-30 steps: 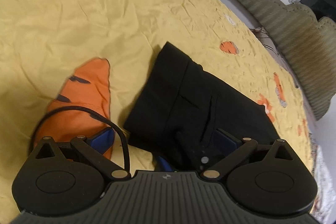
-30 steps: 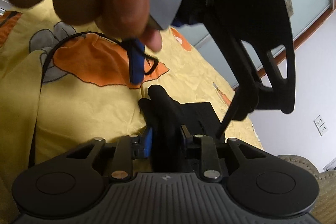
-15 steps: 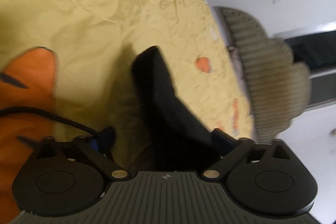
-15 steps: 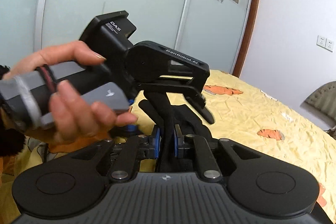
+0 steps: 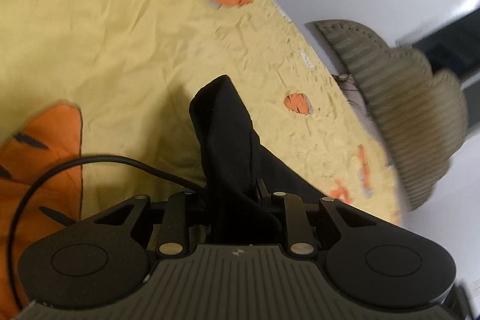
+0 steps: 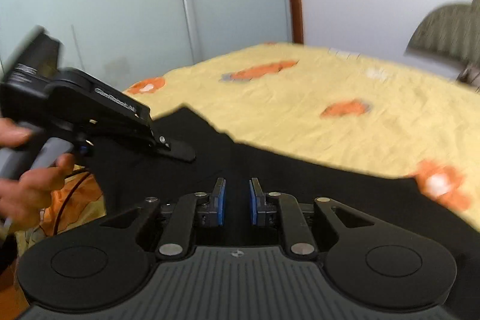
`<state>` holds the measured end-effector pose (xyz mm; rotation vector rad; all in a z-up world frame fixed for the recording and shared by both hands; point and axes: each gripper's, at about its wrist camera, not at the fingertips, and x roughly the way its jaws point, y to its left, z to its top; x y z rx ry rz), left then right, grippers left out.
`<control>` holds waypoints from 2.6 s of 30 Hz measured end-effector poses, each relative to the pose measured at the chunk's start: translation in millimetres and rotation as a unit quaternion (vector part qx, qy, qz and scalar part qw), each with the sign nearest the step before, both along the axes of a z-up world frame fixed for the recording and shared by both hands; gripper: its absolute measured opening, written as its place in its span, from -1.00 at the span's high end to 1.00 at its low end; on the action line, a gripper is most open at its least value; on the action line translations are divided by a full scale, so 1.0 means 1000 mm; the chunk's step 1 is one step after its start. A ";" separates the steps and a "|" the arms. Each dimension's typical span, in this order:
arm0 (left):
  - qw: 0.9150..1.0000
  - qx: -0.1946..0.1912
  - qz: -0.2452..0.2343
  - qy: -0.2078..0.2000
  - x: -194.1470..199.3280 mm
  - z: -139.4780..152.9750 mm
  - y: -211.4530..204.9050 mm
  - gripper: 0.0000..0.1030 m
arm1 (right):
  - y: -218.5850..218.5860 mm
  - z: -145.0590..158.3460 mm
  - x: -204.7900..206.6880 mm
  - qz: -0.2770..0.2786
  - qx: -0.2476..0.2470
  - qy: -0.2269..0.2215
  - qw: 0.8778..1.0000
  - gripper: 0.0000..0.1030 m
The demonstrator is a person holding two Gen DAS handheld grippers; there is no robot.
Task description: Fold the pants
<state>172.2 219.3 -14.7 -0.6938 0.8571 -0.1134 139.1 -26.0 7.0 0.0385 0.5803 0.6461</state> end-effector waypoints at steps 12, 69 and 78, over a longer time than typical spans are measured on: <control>0.986 0.122 -0.046 -0.104 -0.051 0.064 -0.103 0.51 | -0.044 0.012 -0.031 -0.037 0.121 -0.006 0.992 0.70; 0.872 0.394 -0.259 -0.132 0.004 0.010 -0.349 -0.70 | -0.357 -0.055 -0.085 -0.404 0.185 0.038 0.895 -0.09; 0.840 0.452 -0.255 -0.158 0.015 -0.017 -0.364 -0.74 | -0.380 -0.065 -0.052 -0.353 0.225 0.072 0.905 0.79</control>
